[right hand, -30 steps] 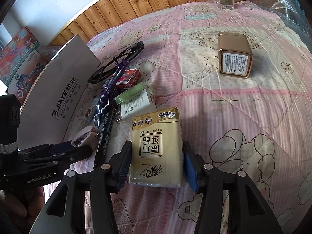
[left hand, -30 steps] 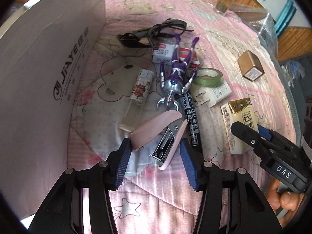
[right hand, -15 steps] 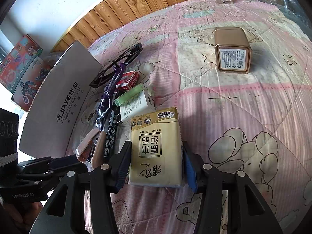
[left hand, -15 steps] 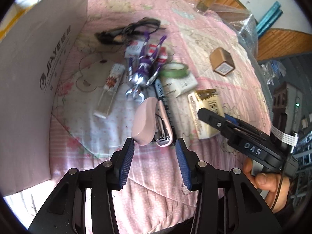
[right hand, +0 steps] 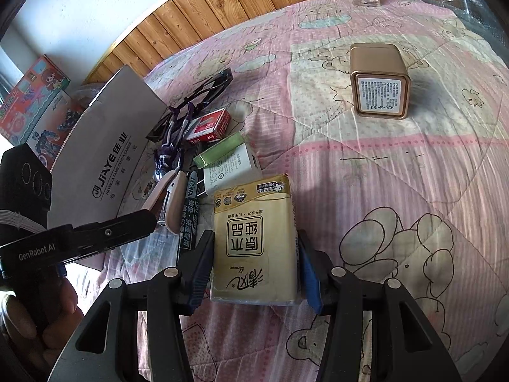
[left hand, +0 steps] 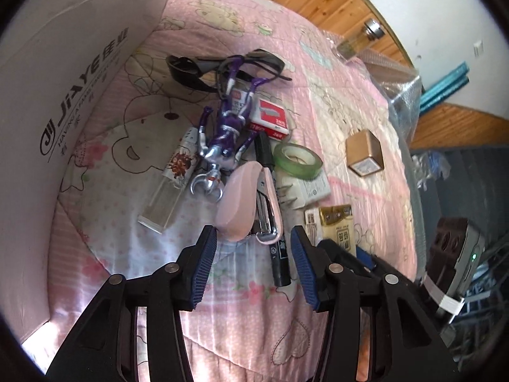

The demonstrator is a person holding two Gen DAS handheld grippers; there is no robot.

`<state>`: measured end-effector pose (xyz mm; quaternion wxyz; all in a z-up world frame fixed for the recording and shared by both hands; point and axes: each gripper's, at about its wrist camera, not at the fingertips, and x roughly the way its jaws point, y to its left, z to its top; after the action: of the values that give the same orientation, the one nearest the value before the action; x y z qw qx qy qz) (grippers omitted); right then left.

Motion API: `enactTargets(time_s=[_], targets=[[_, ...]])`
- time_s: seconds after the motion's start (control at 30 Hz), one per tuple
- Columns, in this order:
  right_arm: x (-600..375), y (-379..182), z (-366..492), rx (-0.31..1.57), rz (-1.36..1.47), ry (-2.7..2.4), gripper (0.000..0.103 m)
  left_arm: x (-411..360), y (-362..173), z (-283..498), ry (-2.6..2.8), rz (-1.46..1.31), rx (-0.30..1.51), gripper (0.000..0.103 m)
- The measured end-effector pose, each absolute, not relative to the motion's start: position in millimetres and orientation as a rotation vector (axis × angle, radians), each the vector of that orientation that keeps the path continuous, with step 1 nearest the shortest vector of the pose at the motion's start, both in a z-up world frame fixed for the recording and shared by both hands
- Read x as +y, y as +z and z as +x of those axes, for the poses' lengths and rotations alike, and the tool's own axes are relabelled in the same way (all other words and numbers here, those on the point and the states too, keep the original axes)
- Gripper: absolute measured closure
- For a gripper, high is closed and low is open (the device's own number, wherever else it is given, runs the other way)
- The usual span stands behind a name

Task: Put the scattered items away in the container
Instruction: 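Grasp the pink stapler with the left gripper and lift it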

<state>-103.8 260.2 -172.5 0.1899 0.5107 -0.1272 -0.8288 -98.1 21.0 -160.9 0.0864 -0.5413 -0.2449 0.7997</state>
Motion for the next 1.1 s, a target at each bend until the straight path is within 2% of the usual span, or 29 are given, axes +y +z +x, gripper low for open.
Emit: enactTargets(time_s=[0.2, 0.23, 0.27, 0.33, 0.47, 0.57, 0.67, 0.73, 0.83, 0.9, 1.1], targets=[[255.9, -172.6, -103.1, -0.323, 1.426, -2.34, 0.051, 7.7, -174.0, -110.1, 2.37, -1.596, -0.925, 0.05], [256.1, -172.6, -103.4, -0.322, 1.425, -2.339, 0.051, 9.0, -175.0, -113.3, 2.371, -1.578, -0.936, 0.051], [256.3, -172.8, -103.4, -0.322, 1.423, -2.338, 0.051, 12.7, -175.9, -117.0, 2.383, -1.586, -0.909, 0.058], [256.4, -172.7, -104.1, -0.32, 1.421, -2.335, 0.051, 24.9, -171.1, -122.8, 2.427, -1.571, -0.796, 0.076], [258.7, -173.3, -105.7, -0.338, 1.423, -2.318, 0.051, 45.1, -159.4, -120.2, 2.474, -1.629, -0.575, 0.076], [262.2, -173.3, -107.4, -0.372, 1.429, -2.302, 0.052, 56.5, -144.3, -110.8, 2.521, -1.677, -0.292, 0.076], [264.0, -173.3, -105.4, -0.387, 1.427, -2.302, 0.053, 67.0, -140.2, -101.0, 2.552, -1.741, 0.074, 0.076], [264.0, -173.5, -103.7, -0.388, 1.42, -2.309, 0.053, 75.7, -148.4, -96.3, 2.501, -1.731, 0.206, 0.076], [262.0, -172.9, -103.2, -0.362, 1.416, -2.318, 0.054, 74.6, -159.4, -93.9, 2.517, -1.709, 0.145, 0.074], [263.0, -170.0, -102.7, -0.361, 1.417, -2.317, 0.054, 67.7, -155.9, -95.5, 2.534, -1.708, 0.062, 0.077], [263.8, -154.1, -95.1, -0.353, 1.389, -2.342, 0.054, 44.7, -123.8, -89.0, 2.567, -1.628, -0.131, 0.077]])
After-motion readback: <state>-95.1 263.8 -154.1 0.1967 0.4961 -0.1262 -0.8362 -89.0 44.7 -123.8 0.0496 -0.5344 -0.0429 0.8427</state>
